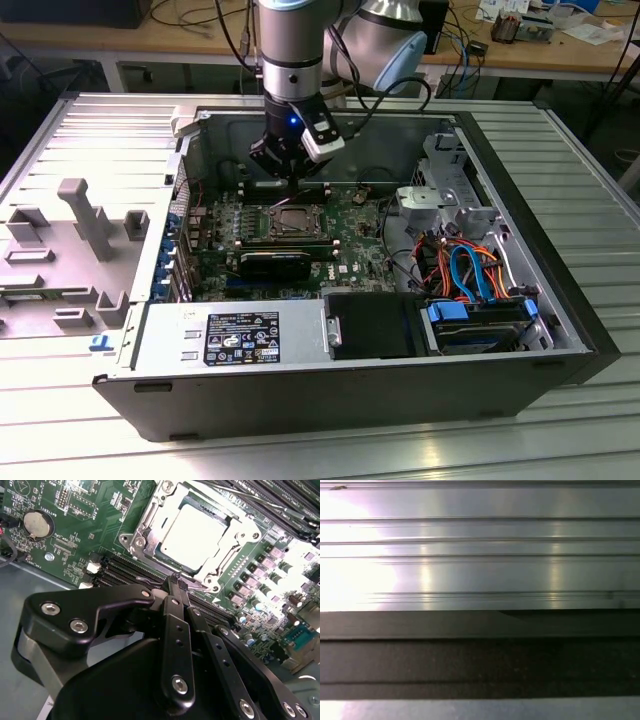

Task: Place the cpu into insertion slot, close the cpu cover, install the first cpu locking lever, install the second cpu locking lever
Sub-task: 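Install the first cpu locking lever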

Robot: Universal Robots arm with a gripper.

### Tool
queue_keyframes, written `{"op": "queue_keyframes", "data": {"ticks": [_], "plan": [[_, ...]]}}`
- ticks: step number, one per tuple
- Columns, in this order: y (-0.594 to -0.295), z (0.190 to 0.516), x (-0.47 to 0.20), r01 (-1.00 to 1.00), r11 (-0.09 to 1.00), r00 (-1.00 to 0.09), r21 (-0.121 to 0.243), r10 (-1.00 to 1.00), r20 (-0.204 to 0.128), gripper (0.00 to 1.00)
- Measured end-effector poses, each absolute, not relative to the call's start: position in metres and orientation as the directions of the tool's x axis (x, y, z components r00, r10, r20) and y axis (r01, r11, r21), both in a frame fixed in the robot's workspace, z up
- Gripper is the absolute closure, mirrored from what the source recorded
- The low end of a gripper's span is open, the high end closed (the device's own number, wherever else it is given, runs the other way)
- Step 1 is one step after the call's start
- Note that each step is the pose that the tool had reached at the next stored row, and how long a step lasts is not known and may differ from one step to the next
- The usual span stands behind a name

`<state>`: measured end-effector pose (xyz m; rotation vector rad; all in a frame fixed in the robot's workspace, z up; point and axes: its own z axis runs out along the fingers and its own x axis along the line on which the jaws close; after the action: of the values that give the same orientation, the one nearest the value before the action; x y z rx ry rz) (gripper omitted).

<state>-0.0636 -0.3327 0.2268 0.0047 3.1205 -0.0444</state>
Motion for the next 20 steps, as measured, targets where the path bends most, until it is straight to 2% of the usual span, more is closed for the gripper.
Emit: {"op": "queue_keyframes", "data": {"ticks": [20], "plan": [[-0.3311,0.2233,-0.0568,-0.020,0.999,-1.000,-0.028,-0.021,-0.021,0.89]]}}
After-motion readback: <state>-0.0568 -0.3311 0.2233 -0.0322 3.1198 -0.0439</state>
